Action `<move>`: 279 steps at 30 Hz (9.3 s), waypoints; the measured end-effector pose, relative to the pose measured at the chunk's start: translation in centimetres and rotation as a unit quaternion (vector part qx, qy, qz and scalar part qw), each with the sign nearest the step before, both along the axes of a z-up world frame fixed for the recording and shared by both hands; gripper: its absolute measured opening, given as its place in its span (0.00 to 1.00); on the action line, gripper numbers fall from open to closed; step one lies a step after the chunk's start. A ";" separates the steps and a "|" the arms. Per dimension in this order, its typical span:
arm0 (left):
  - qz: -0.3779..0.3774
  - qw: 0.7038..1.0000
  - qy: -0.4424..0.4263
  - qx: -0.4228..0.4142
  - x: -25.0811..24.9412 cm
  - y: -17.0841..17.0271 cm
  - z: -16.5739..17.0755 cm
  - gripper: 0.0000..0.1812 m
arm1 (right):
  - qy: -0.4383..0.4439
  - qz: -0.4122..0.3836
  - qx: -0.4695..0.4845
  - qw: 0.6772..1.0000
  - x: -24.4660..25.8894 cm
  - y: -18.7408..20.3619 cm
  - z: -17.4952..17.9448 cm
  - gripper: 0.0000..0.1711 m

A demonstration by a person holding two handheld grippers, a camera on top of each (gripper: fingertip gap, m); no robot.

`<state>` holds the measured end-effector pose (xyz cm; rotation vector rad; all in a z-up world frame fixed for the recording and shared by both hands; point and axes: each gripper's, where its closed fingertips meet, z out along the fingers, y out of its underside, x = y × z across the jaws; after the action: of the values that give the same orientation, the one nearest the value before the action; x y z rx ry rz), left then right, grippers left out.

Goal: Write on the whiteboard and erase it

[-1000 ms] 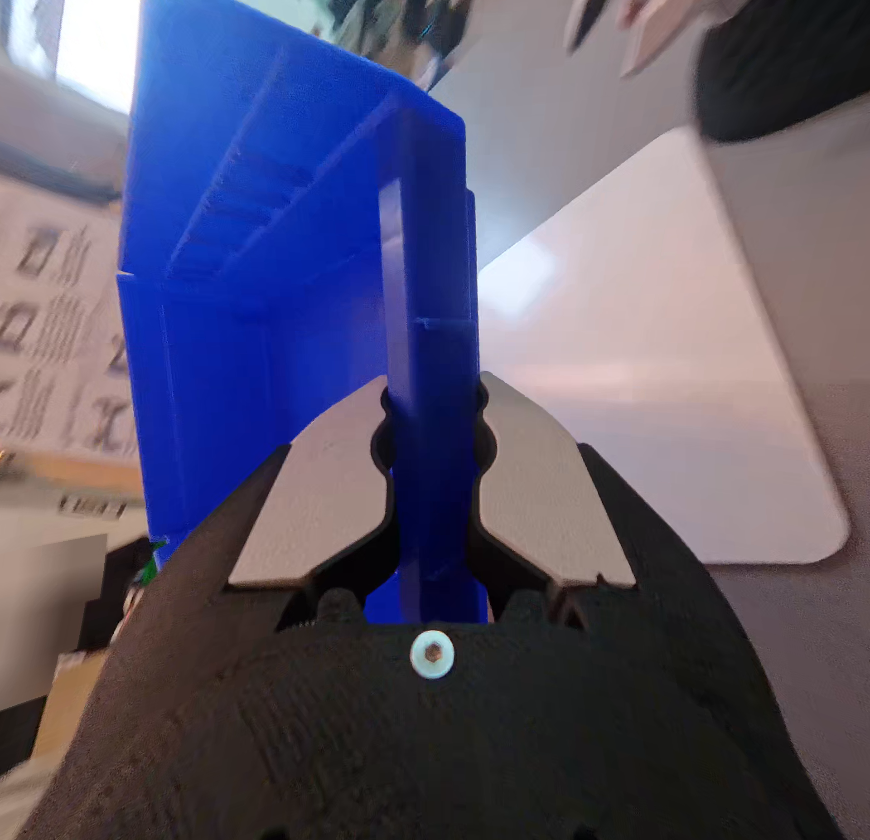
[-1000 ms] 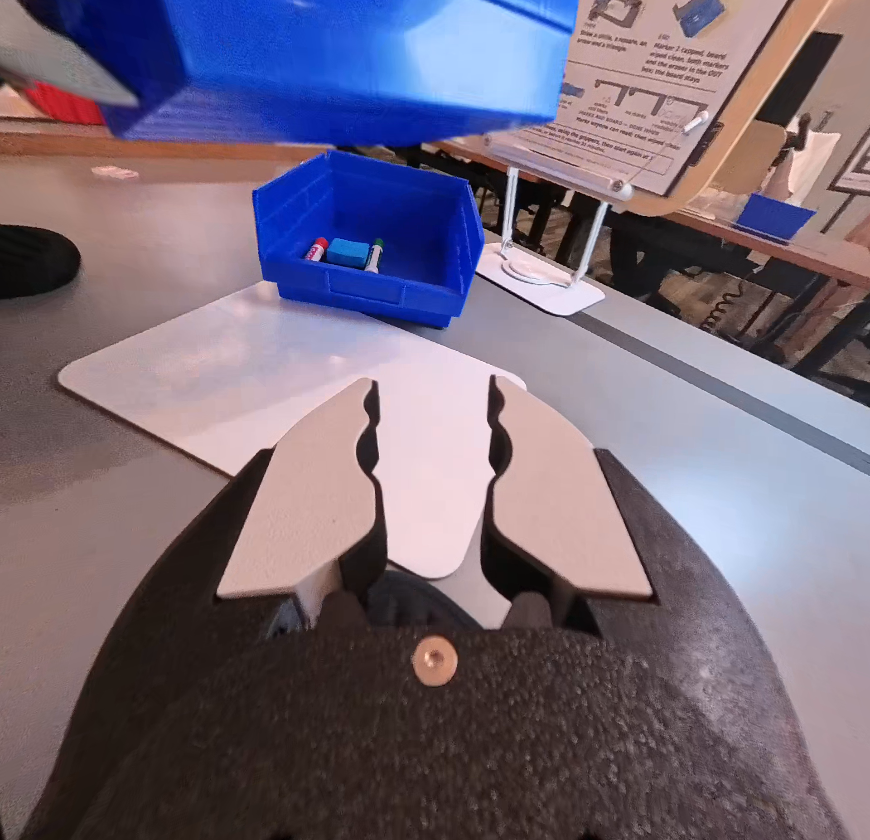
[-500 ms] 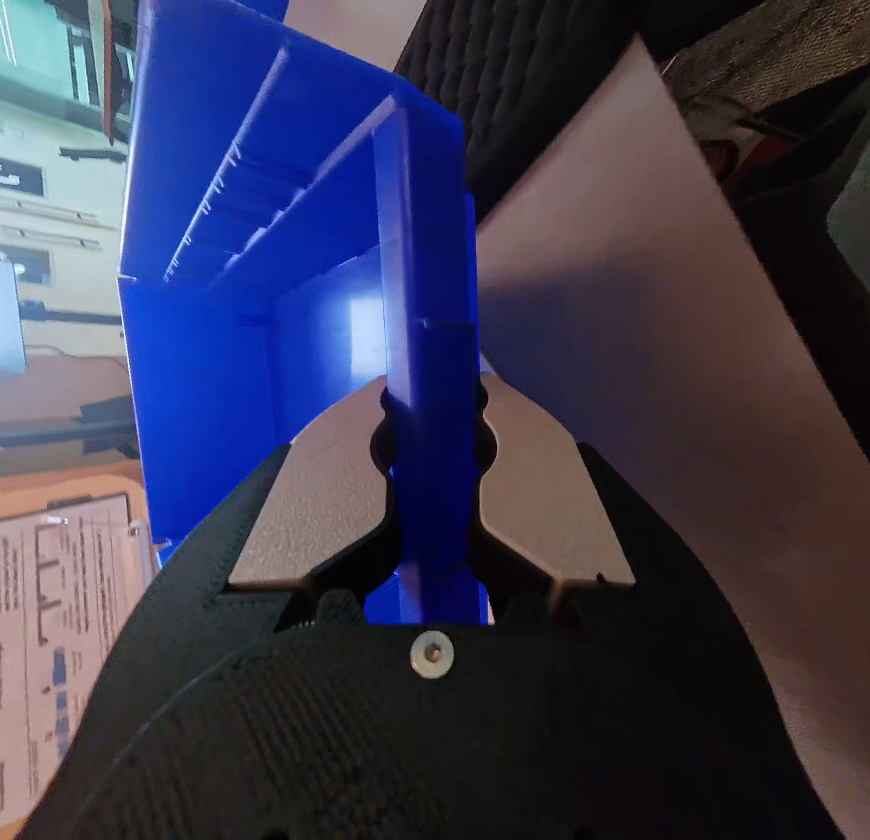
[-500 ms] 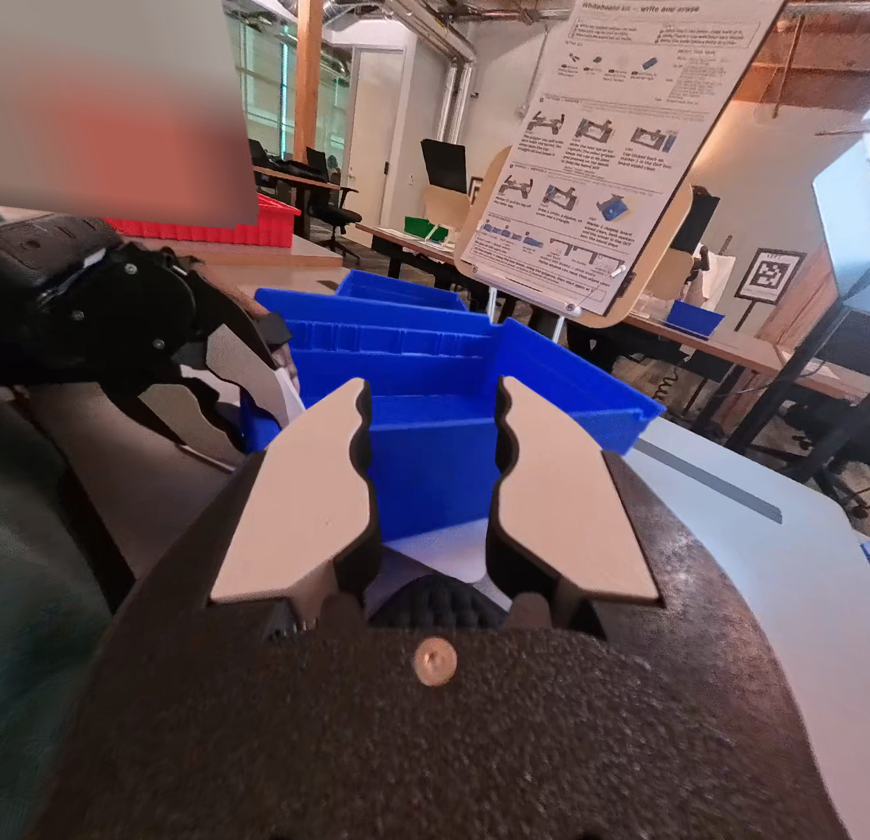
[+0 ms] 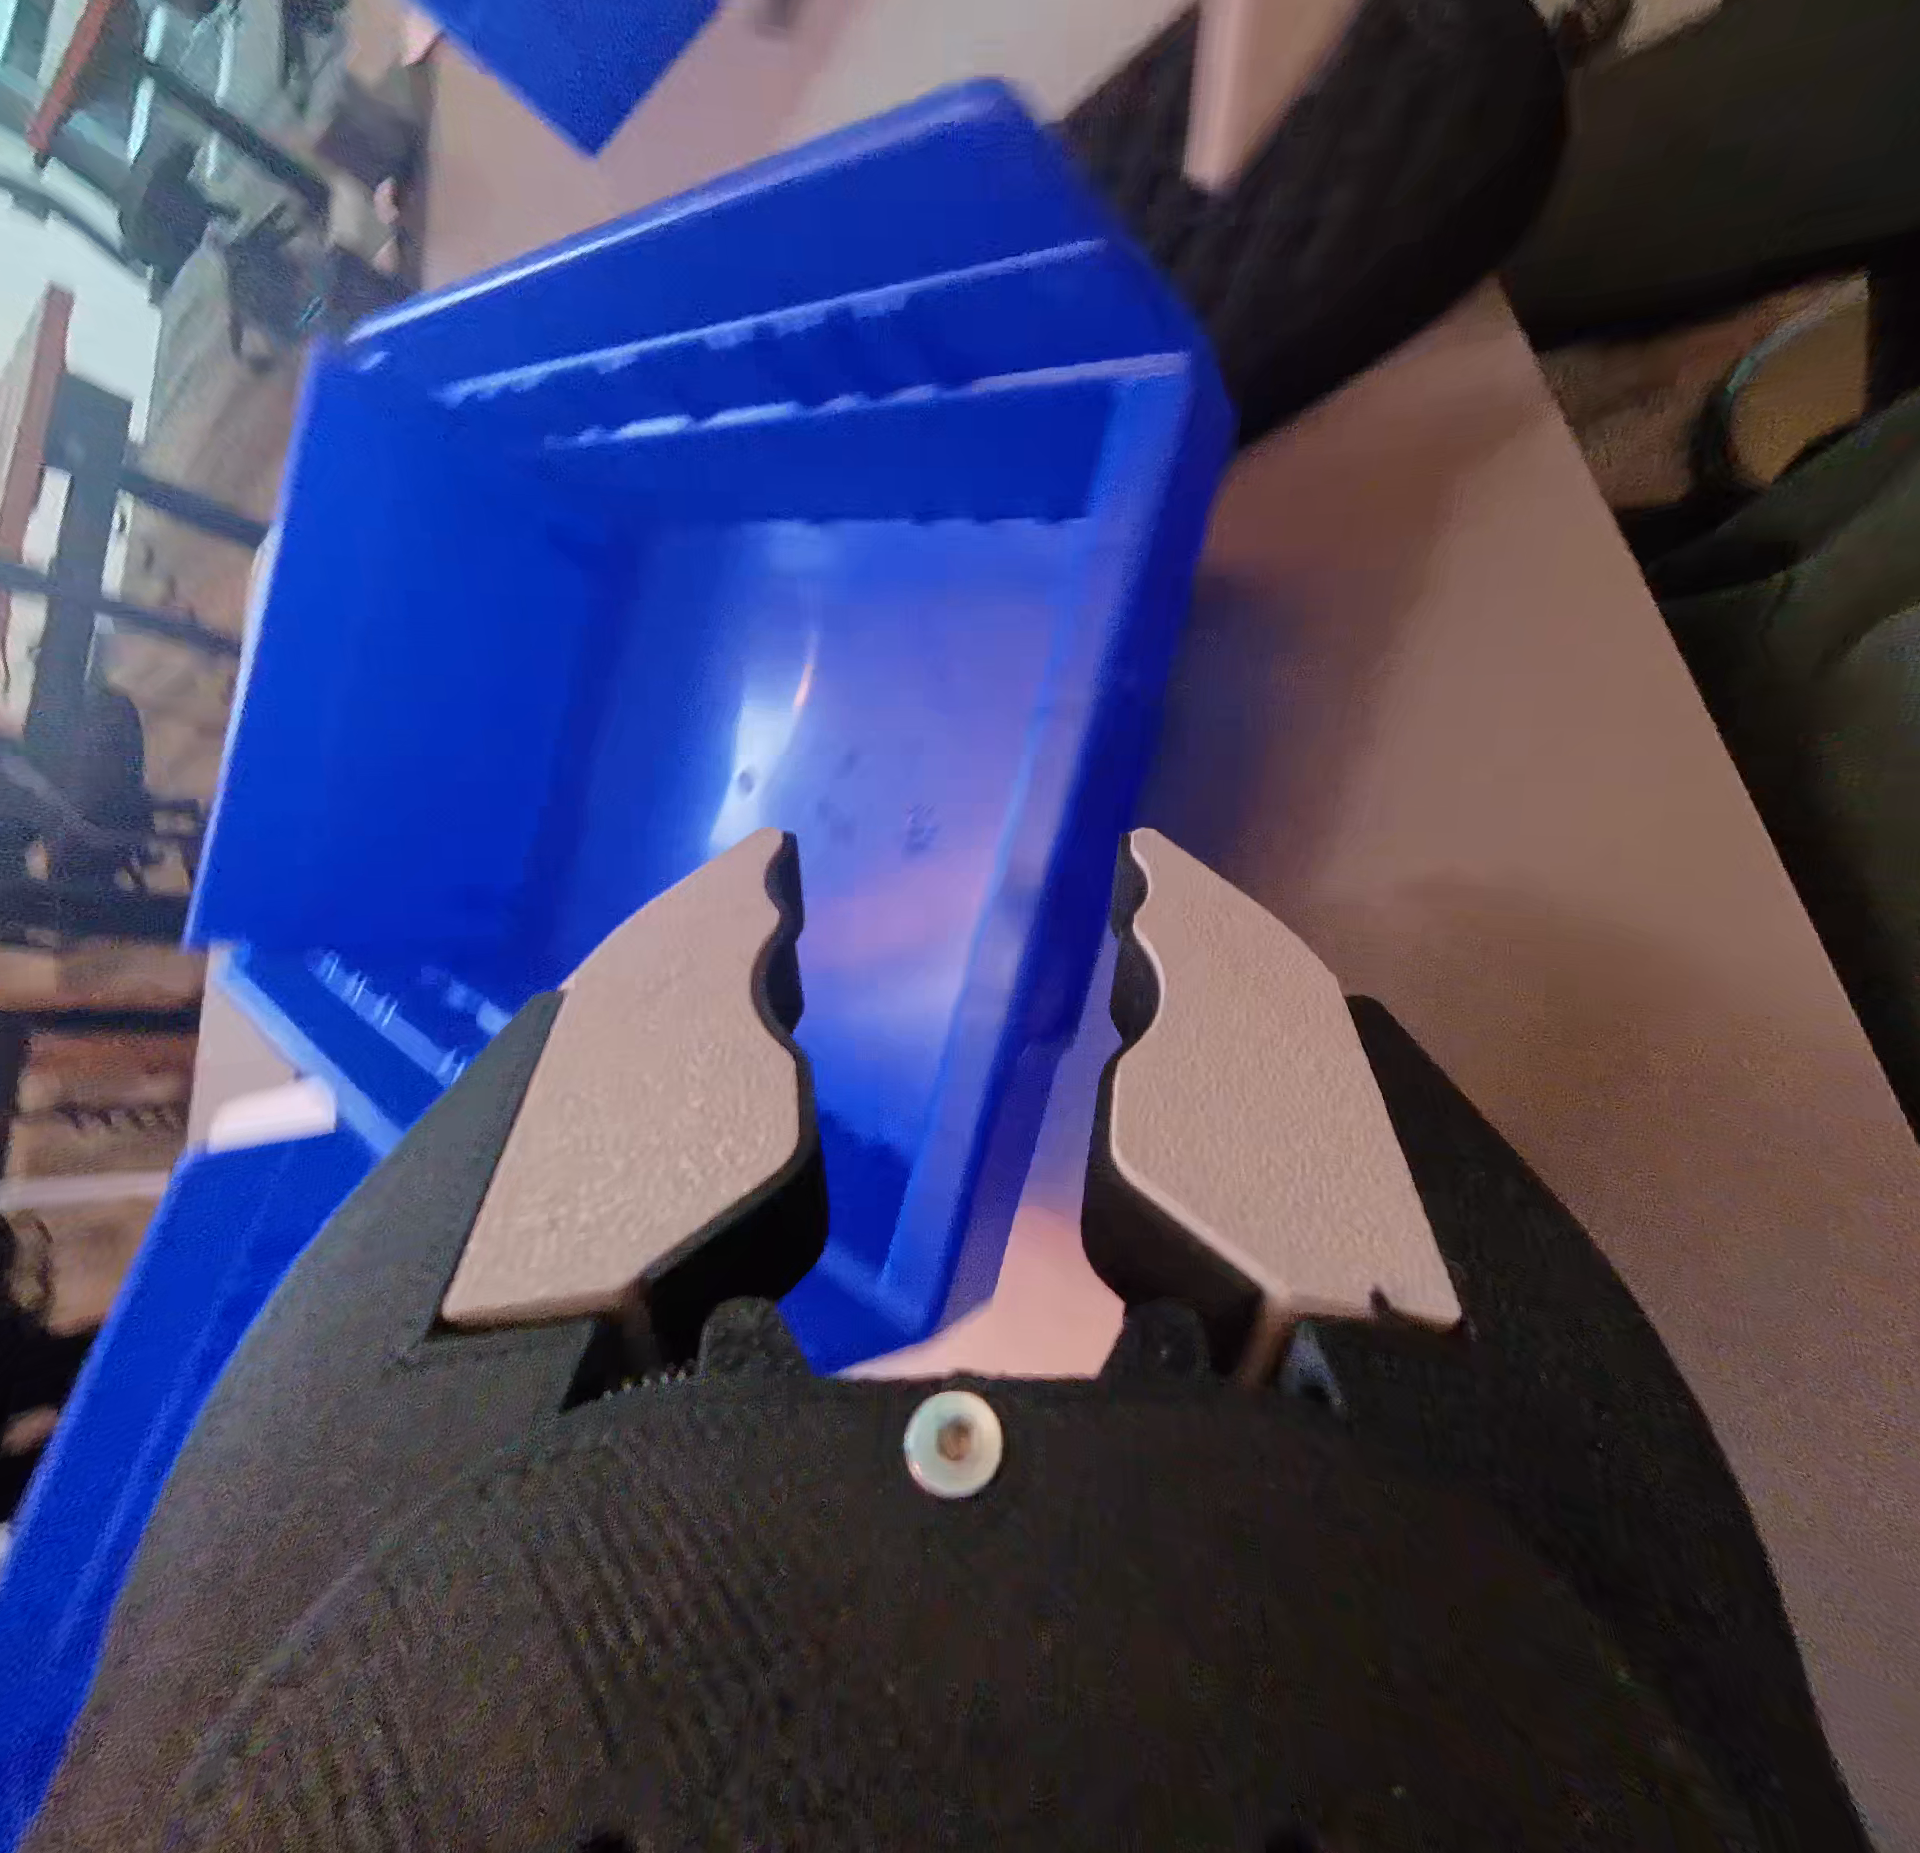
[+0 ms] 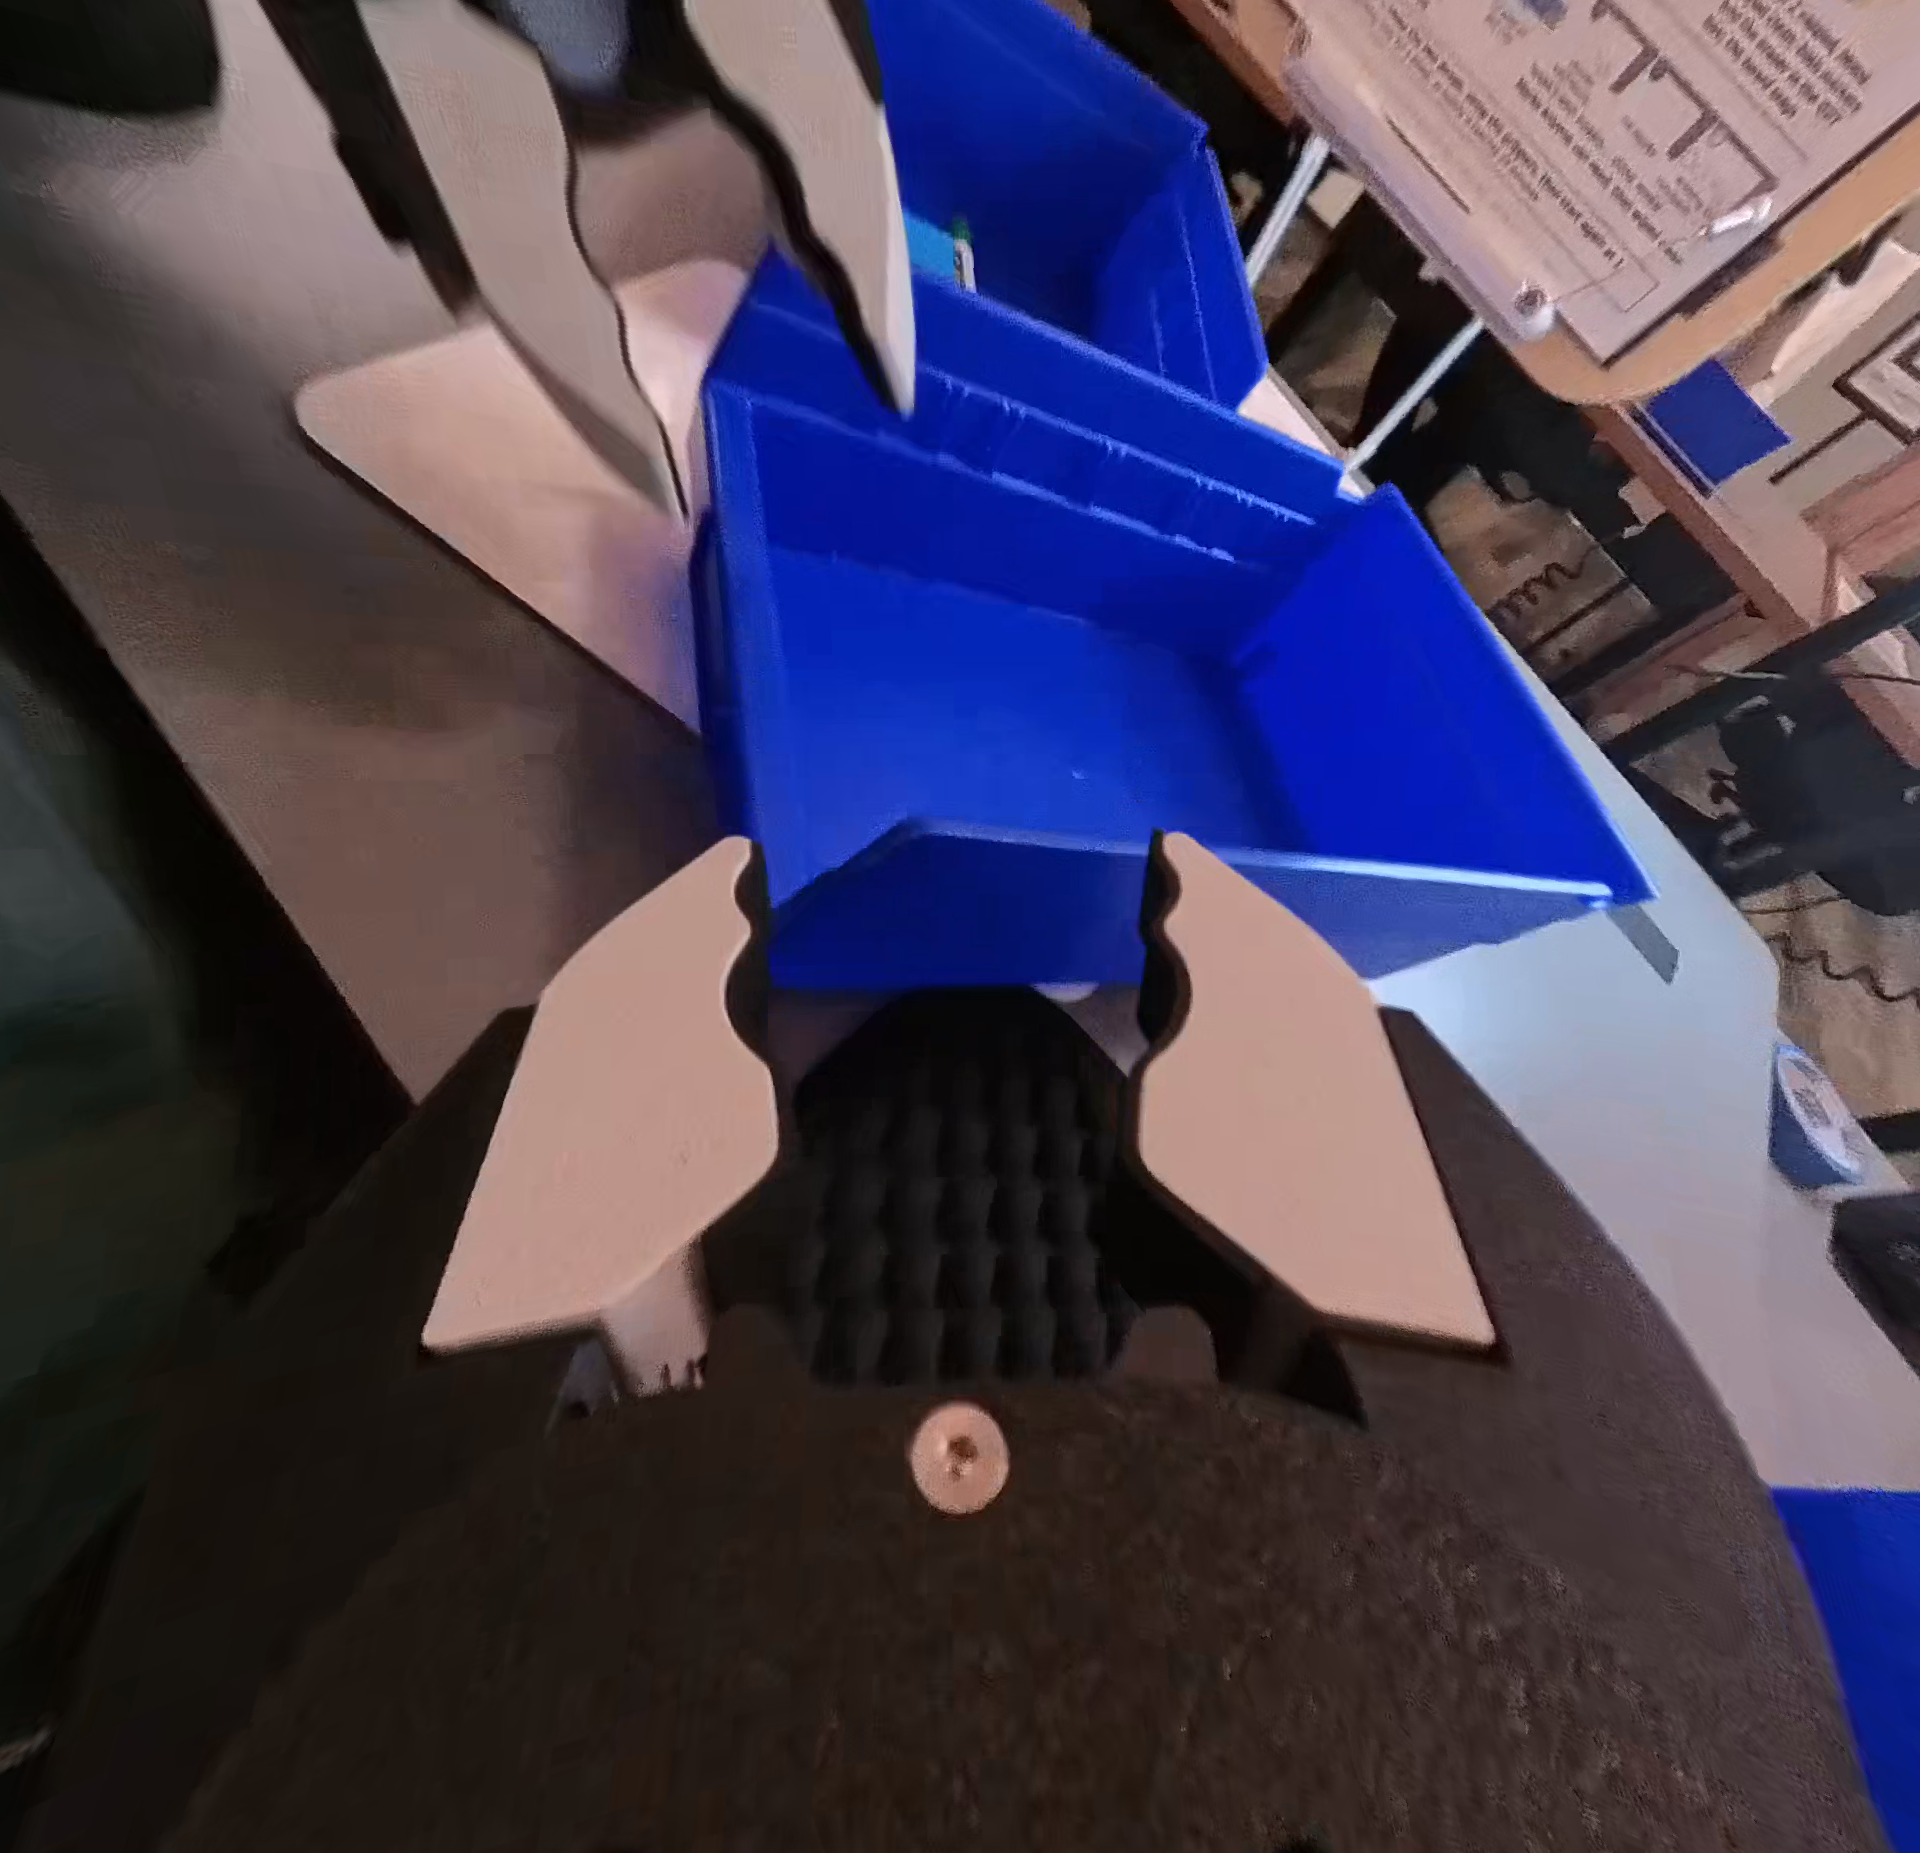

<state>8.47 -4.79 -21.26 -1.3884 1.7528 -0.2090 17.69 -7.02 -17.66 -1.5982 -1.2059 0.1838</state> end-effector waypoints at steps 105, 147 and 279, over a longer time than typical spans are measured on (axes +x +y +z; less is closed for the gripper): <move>0.569 0.786 -0.240 -0.033 -49.8 10.0 -0.5 0.19 | -0.112 -0.157 -0.124 0.973 4.4 24.9 -8.0 0.29; 0.544 0.704 0.290 -0.353 -55.0 19.3 -6.8 0.41 | 0.147 0.017 -0.077 0.986 -3.5 20.7 -3.3 0.21; 0.547 0.831 -0.005 -0.098 -38.1 14.3 3.9 0.18 | 0.178 -0.034 -0.108 0.978 -6.9 21.1 -1.1 0.40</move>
<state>-29.58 9.51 -17.40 -2.3012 0.6970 0.2460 10.76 14.11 -18.80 -1.7016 -0.8753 0.5484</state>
